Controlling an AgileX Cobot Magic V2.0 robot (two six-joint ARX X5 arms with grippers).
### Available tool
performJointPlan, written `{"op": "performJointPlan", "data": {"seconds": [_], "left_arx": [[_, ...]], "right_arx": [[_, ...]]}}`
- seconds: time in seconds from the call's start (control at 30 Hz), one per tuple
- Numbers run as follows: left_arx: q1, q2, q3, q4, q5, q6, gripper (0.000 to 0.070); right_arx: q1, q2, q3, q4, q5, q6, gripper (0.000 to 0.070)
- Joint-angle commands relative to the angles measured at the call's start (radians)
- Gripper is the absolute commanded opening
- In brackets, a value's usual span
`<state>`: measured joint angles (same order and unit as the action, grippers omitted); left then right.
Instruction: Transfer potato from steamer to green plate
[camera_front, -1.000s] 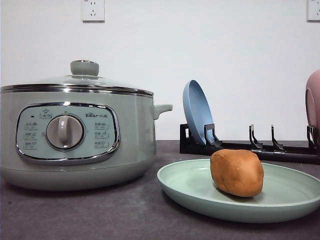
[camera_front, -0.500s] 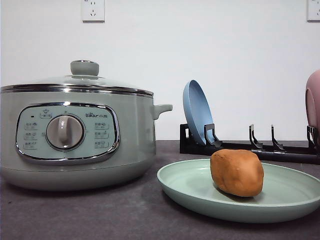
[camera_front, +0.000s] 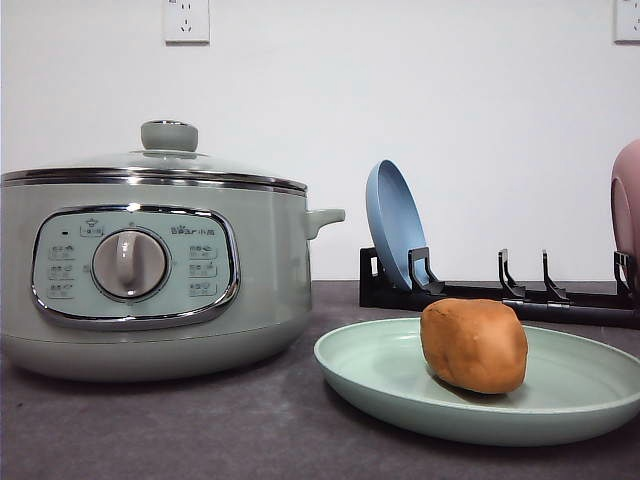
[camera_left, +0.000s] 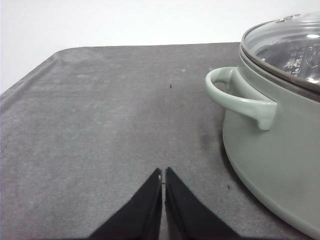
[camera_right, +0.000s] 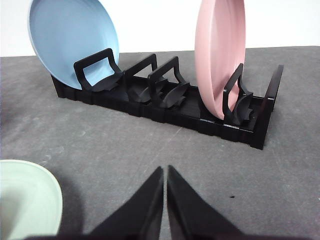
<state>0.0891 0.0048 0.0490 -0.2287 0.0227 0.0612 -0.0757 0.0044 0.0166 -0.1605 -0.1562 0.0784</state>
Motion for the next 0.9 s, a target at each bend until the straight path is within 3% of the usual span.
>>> {"op": "performJointPlan", "data": {"seconds": [0.0, 0.87], "left_arx": [[0.0, -0.002, -0.012, -0.028, -0.001, 0.001, 0.0003], [0.0, -0.002, -0.012, -0.028, -0.001, 0.001, 0.0003]], "right_arx": [[0.0, -0.001, -0.005, 0.004, 0.0, -0.008, 0.0], [-0.001, -0.001, -0.005, 0.004, 0.0, -0.007, 0.0]]}}
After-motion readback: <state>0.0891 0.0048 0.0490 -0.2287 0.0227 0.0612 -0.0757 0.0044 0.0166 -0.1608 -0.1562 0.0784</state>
